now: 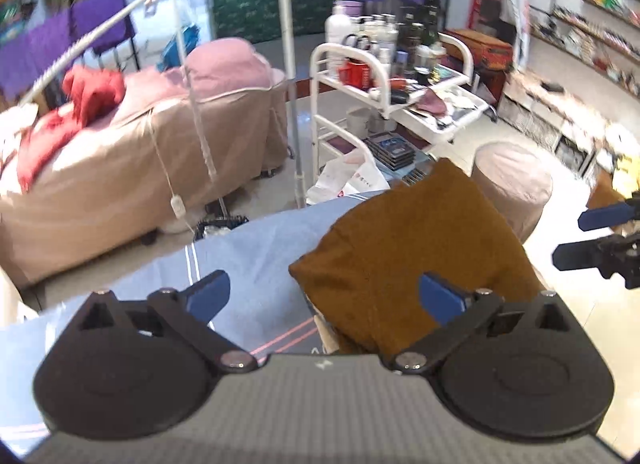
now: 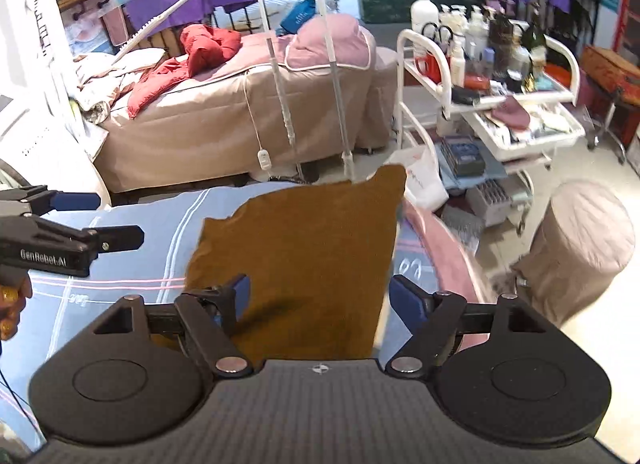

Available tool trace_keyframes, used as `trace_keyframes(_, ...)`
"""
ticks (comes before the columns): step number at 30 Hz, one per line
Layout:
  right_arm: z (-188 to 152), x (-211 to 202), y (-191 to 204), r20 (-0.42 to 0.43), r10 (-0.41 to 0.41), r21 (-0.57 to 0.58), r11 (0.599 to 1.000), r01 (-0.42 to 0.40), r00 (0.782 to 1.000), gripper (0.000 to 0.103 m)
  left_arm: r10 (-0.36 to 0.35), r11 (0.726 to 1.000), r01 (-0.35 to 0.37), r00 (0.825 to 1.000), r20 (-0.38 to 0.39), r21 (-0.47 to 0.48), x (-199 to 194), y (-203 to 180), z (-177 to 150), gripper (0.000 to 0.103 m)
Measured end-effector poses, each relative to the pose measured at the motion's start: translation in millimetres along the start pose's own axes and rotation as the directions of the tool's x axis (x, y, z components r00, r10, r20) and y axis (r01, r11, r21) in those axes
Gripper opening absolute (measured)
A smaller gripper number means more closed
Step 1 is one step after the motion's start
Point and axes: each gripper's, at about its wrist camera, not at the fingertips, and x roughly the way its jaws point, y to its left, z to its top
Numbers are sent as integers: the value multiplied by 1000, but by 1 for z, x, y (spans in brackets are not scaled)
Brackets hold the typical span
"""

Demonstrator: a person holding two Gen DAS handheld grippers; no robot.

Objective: Fold small clothes

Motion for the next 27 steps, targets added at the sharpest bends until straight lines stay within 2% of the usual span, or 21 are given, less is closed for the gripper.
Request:
trace_keyframes(4,5,-1,10,-34,-47,-12,999,46,998,103,5,1000,-4,998,-59,14,-13,-13,6,103)
trace_keyframes(8,10,-2,16,-63,-69,-7,998,69,996,103,78,997,-76,991,-108,29,-29,-25,3,103)
trace_keyframes(13,10,-8,30,-90,-109,-52,993,104,990,103,62,998,-66,982,-178,-17,-38,-23,-1,103)
trace_keyframes(19,8,-10,35,-106,-145,-81,987,137,984,103,140,990,-142,973,-186,3,-44,-24,-5,103)
trace_keyframes(22,7,-8,35,-115,-145,-81,987,136,983,103,107,993,-114,973,-206,-19,-44,-21,-7,103)
trace_keyframes(27,6,-6,37,-120,-152,-84,986,142,981,103,115,993,-117,970,-213,7,-39,-23,-8,103)
